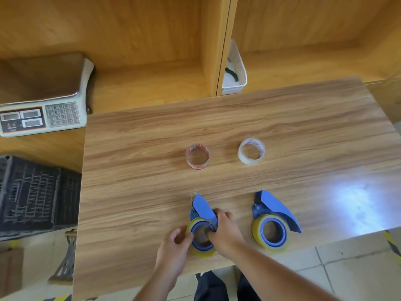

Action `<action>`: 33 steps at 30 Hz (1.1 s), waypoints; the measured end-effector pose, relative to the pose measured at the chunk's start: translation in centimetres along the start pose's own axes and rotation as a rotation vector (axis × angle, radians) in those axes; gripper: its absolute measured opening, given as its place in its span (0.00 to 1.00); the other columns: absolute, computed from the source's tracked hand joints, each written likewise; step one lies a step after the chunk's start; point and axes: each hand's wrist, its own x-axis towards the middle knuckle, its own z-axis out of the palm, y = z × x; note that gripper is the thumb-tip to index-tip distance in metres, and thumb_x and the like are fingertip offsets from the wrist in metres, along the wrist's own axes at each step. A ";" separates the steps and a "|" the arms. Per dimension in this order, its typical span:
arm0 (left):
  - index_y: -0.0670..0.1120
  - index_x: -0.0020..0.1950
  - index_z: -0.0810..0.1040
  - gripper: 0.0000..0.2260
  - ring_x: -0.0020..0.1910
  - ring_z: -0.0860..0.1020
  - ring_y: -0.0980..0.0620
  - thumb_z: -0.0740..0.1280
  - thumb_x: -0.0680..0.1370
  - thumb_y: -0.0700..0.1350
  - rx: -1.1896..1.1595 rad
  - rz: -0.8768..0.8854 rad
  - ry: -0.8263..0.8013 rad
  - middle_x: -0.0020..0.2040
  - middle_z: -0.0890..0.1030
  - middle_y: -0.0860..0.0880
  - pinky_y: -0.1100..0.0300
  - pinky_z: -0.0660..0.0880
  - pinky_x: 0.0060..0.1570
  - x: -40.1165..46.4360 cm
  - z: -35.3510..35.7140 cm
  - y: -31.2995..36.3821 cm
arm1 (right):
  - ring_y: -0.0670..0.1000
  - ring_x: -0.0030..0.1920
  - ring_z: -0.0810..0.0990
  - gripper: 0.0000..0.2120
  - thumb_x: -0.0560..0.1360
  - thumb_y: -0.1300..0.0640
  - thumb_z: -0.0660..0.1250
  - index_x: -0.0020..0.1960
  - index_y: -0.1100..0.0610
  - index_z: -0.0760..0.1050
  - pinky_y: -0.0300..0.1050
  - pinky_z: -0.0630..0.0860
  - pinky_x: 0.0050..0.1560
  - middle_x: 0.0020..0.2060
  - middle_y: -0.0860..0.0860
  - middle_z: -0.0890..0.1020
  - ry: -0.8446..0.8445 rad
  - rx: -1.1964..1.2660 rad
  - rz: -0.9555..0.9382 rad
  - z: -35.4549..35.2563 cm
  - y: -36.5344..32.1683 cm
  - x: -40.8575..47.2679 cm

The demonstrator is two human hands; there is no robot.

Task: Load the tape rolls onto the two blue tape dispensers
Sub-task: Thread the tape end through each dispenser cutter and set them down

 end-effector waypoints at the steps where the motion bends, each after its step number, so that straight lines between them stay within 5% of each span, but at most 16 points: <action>1: 0.57 0.59 0.80 0.14 0.47 0.81 0.60 0.74 0.75 0.57 0.018 0.011 0.001 0.54 0.83 0.57 0.64 0.72 0.39 -0.2 0.0 0.2 | 0.53 0.62 0.77 0.30 0.72 0.55 0.69 0.72 0.45 0.66 0.53 0.79 0.62 0.64 0.47 0.70 -0.009 0.000 0.002 -0.2 0.0 -0.2; 4: 0.56 0.61 0.76 0.15 0.50 0.78 0.55 0.73 0.76 0.53 0.107 0.137 0.127 0.57 0.76 0.53 0.59 0.72 0.49 -1.8 0.3 1.0 | 0.53 0.66 0.74 0.33 0.73 0.50 0.67 0.76 0.48 0.62 0.52 0.76 0.65 0.67 0.49 0.69 0.006 0.035 -0.032 -1.5 0.1 -1.3; 7: 0.59 0.53 0.74 0.12 0.46 0.77 0.52 0.73 0.76 0.45 0.113 0.391 0.210 0.52 0.75 0.54 0.59 0.72 0.48 -4.7 2.2 2.6 | 0.54 0.66 0.71 0.29 0.76 0.53 0.64 0.76 0.50 0.64 0.51 0.74 0.64 0.66 0.50 0.70 0.162 0.007 -0.155 -4.7 0.9 -2.9; 12: 0.58 0.53 0.74 0.12 0.44 0.77 0.55 0.73 0.76 0.44 0.199 0.554 -0.039 0.50 0.75 0.54 0.72 0.71 0.43 -7.6 8.9 4.8 | 0.59 0.60 0.74 0.28 0.69 0.53 0.66 0.69 0.55 0.72 0.51 0.70 0.60 0.60 0.53 0.77 0.551 -0.136 -0.187 -12.0 5.9 -3.4; 15: 0.55 0.63 0.73 0.16 0.54 0.77 0.58 0.71 0.77 0.52 0.267 0.432 -0.084 0.57 0.74 0.56 0.71 0.69 0.51 -7.6 13.5 6.2 | 0.59 0.67 0.71 0.36 0.70 0.53 0.72 0.75 0.55 0.65 0.52 0.69 0.66 0.66 0.55 0.74 0.444 -0.114 -0.003 -15.6 8.9 -2.8; 18: 0.52 0.68 0.71 0.22 0.61 0.76 0.52 0.70 0.77 0.56 0.374 0.320 -0.102 0.60 0.72 0.54 0.60 0.70 0.56 -6.8 16.5 7.2 | 0.60 0.70 0.68 0.39 0.70 0.50 0.72 0.78 0.54 0.61 0.52 0.68 0.69 0.69 0.56 0.72 0.243 -0.076 0.049 -16.8 10.5 -2.3; 23: 0.52 0.68 0.72 0.26 0.60 0.78 0.47 0.70 0.73 0.59 0.445 0.230 -0.101 0.63 0.75 0.50 0.53 0.75 0.55 -5.5 18.7 7.6 | 0.59 0.69 0.70 0.40 0.70 0.49 0.72 0.78 0.52 0.59 0.54 0.71 0.70 0.70 0.54 0.71 0.098 -0.111 0.057 -16.2 11.7 -1.6; 28: 0.51 0.69 0.74 0.22 0.56 0.79 0.47 0.70 0.75 0.50 0.486 0.212 -0.055 0.63 0.75 0.49 0.57 0.74 0.50 -5.2 19.1 7.8 | 0.58 0.66 0.71 0.36 0.70 0.52 0.69 0.76 0.52 0.63 0.53 0.73 0.67 0.68 0.54 0.71 0.055 -0.143 0.037 -15.4 11.9 -1.4; 33: 0.53 0.56 0.78 0.11 0.46 0.80 0.49 0.67 0.74 0.48 0.471 0.221 -0.022 0.51 0.80 0.52 0.53 0.79 0.45 -6.2 19.0 8.3 | 0.56 0.58 0.77 0.24 0.70 0.57 0.68 0.65 0.52 0.68 0.52 0.78 0.58 0.60 0.52 0.75 0.033 -0.037 0.045 -15.5 11.9 -1.4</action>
